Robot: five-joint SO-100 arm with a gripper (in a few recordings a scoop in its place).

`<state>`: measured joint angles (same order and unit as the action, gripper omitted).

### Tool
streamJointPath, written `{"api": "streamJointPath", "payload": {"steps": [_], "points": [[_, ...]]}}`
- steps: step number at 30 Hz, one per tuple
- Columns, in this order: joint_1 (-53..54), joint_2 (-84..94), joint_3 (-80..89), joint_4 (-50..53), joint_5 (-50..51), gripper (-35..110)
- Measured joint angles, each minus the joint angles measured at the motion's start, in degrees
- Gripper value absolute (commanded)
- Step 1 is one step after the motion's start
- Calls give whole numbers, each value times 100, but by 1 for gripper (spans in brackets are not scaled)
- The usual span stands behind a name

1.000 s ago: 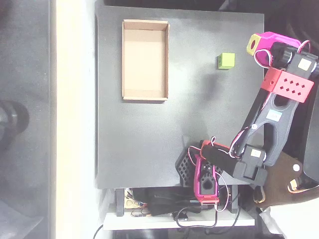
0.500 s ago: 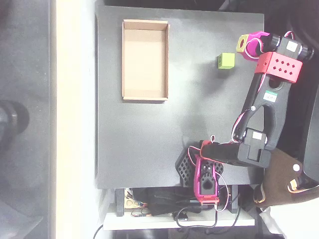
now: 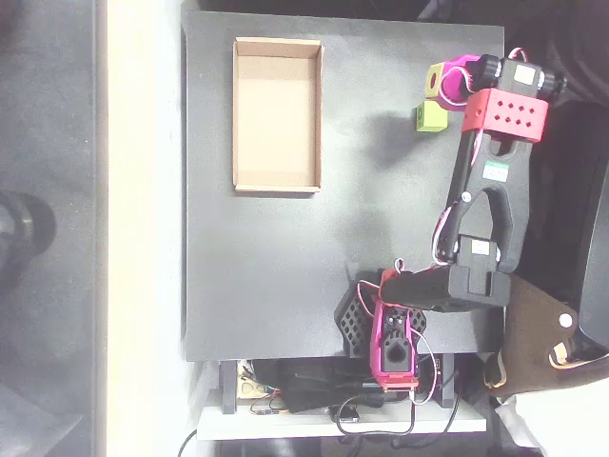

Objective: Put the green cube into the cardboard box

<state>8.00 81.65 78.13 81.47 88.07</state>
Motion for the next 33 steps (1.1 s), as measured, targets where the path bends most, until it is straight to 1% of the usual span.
{"api": "streamJointPath", "payload": {"steps": [17,22,27,33], "points": [[18,-1266,-35,-18,-9,45],[-220,-1459,-44,-18,-9,45],[-378,-1635,-44,-422,-9,45],[-343,-1819,-44,-519,-9,45]]}}
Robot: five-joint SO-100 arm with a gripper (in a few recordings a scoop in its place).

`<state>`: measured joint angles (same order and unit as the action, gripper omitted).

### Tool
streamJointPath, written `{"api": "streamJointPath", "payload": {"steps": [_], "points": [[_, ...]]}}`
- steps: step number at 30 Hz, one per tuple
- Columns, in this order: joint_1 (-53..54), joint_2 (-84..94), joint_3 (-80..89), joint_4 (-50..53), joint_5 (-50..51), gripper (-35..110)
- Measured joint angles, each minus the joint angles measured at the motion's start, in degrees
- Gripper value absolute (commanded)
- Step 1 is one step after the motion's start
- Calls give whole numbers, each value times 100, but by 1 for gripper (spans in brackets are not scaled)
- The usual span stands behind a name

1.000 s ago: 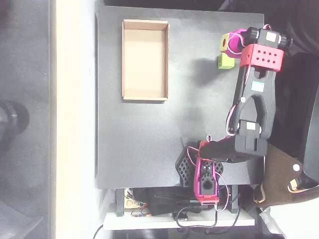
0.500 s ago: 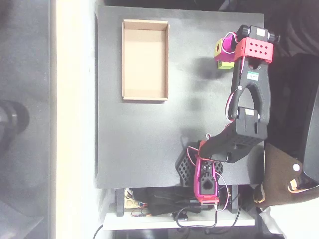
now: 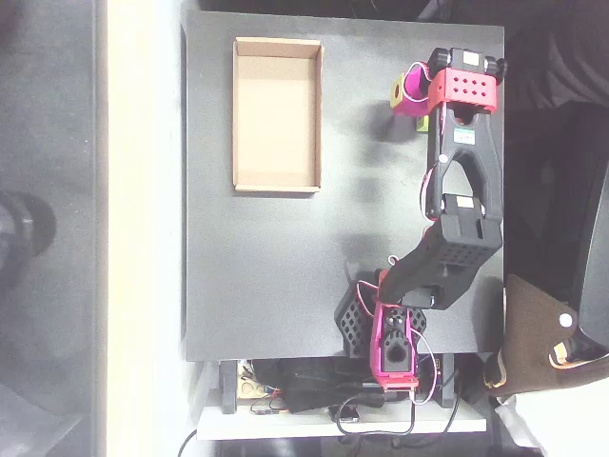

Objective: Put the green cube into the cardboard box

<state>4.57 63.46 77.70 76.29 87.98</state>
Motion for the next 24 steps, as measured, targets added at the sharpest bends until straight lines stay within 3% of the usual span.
{"api": "streamJointPath", "payload": {"steps": [18,24], "points": [[176,-97,9,-9,0,44],[237,-97,9,-9,62,29]]}}
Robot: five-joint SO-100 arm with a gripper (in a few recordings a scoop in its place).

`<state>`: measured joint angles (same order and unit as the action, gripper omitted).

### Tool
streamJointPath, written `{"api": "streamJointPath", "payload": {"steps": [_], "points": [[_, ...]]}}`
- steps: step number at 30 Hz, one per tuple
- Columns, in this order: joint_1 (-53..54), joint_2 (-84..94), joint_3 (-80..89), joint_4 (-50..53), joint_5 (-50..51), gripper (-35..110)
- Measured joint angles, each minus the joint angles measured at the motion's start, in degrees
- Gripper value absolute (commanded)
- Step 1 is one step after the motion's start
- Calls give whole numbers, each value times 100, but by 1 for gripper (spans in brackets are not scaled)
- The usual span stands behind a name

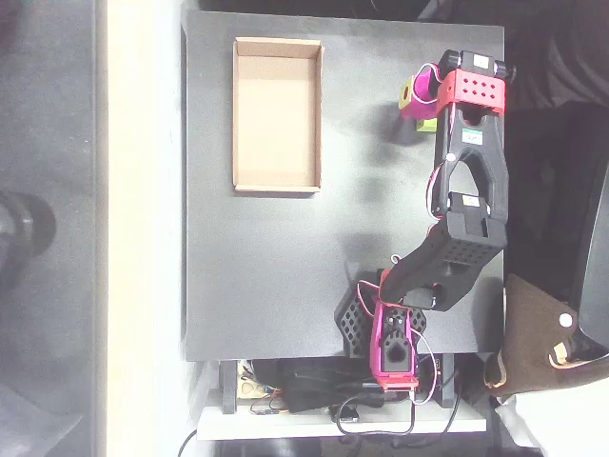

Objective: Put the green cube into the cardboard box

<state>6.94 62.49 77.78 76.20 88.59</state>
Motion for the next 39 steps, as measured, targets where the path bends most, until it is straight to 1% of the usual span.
{"api": "streamJointPath", "payload": {"steps": [5,10,25,39], "points": [[70,9,-9,0,-26,12],[97,9,-9,0,-35,5],[158,149,-9,0,-35,4],[149,2426,0,0,-35,4]]}}
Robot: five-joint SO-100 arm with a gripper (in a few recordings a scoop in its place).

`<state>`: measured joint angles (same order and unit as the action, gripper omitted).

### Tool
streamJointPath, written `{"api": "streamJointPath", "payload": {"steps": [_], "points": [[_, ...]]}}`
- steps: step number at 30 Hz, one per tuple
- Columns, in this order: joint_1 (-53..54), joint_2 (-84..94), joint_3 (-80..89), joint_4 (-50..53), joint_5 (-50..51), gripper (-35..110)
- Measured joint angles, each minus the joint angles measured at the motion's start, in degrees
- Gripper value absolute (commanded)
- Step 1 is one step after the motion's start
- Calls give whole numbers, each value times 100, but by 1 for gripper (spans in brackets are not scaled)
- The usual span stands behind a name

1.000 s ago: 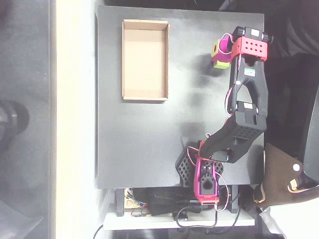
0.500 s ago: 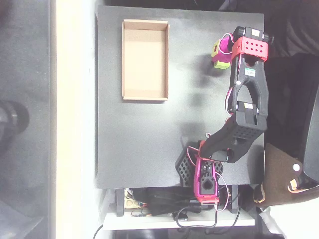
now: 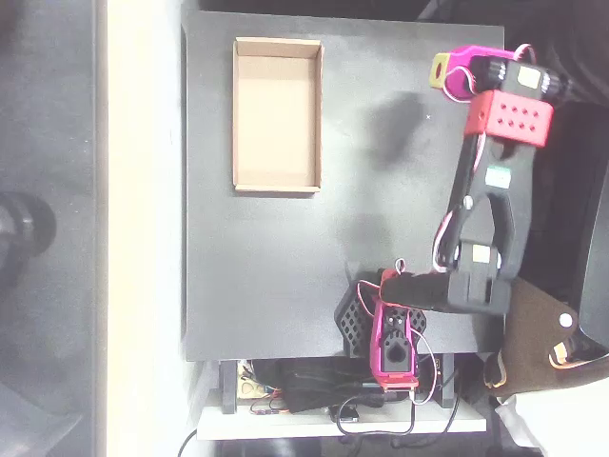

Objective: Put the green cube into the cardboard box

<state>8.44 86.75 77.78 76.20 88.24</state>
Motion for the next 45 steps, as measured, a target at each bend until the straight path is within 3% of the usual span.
{"api": "streamJointPath", "payload": {"steps": [20,32,45], "points": [[-501,2575,0,9,0,4],[-1916,2496,0,9,0,4],[-3199,1116,0,9,0,4]]}}
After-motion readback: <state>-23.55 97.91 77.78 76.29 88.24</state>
